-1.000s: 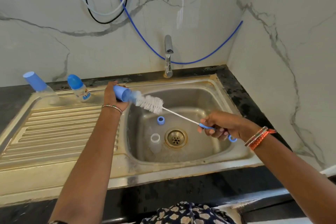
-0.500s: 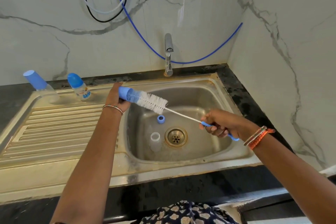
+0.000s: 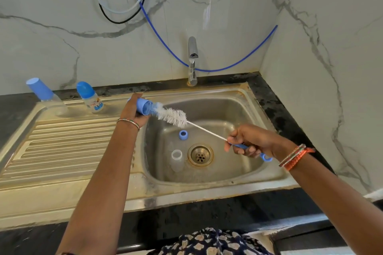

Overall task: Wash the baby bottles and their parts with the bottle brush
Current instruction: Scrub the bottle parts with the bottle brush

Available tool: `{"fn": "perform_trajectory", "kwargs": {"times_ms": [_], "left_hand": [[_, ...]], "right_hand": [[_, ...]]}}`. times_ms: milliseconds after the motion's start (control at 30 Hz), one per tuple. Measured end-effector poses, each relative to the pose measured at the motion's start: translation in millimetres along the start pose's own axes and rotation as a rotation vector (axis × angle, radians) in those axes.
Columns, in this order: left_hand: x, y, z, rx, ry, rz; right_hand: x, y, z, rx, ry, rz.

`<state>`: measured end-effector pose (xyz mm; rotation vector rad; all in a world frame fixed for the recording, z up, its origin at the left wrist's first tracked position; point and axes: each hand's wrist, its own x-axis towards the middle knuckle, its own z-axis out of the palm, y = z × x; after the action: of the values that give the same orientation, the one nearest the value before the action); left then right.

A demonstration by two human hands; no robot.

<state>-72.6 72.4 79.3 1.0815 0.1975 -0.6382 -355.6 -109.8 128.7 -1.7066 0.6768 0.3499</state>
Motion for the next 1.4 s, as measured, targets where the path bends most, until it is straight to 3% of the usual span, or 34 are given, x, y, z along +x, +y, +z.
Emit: {"fn": "perform_trajectory", "kwargs": {"times_ms": [67, 167, 267, 333, 367, 500, 567, 700, 833, 967, 1100, 1233, 1400], "left_hand": [[0.0, 1.5, -2.3, 0.0, 0.028, 0.003], [5.8, -0.8, -7.7, 0.089, 0.078, -0.004], [5.3, -3.2, -7.4, 0.068, 0.086, -0.024], [1.6, -3.7, -4.8, 0.033, 0.107, 0.002], [2.5, -5.6, -5.3, 0.022, 0.105, 0.023], [6.9, -8.1, -3.4, -0.125, 0.038, 0.067], [7.2, -10.1, -0.1, -0.175, 0.041, 0.091], [7.6, -13.6, -2.8, -0.2, 0.097, 0.09], [5.1, -24.2, 4.5, -0.024, 0.21, -0.025], [1.0, -46.0, 26.0, 0.062, 0.09, -0.106], [-5.9, -76.4, 51.5, 0.291, -0.064, -0.126], [-10.5, -102.2, 69.2, 0.496, -0.16, -0.158], [-15.7, -119.7, 81.7, 0.511, -0.229, -0.229]], "right_hand": [[1.1, 1.7, 5.4, -0.225, 0.151, -0.103], [6.8, 10.0, 13.3, -0.801, 0.765, -0.41], [15.4, 17.8, 12.1, -0.876, 1.026, -0.734], [17.6, 17.1, 12.2, -0.858, 1.022, -0.751], [16.6, 13.9, 12.3, -0.786, 0.917, -0.663], [7.2, 5.0, 5.4, 0.023, -0.008, 0.038], [5.5, 10.4, 1.6, 0.119, -0.11, 0.089], [0.4, 23.4, -1.2, -0.033, 0.086, -0.011], [-7.9, 48.0, -14.2, -0.189, 0.47, -0.152], [-16.7, 77.6, -30.2, -0.484, 0.853, -0.139], [-13.7, 107.2, -48.3, -0.364, 1.105, -0.145], [-4.9, 132.0, -62.5, -0.279, 1.203, -0.044], [4.4, 151.1, -67.1, -0.308, 1.16, 0.128]]}}
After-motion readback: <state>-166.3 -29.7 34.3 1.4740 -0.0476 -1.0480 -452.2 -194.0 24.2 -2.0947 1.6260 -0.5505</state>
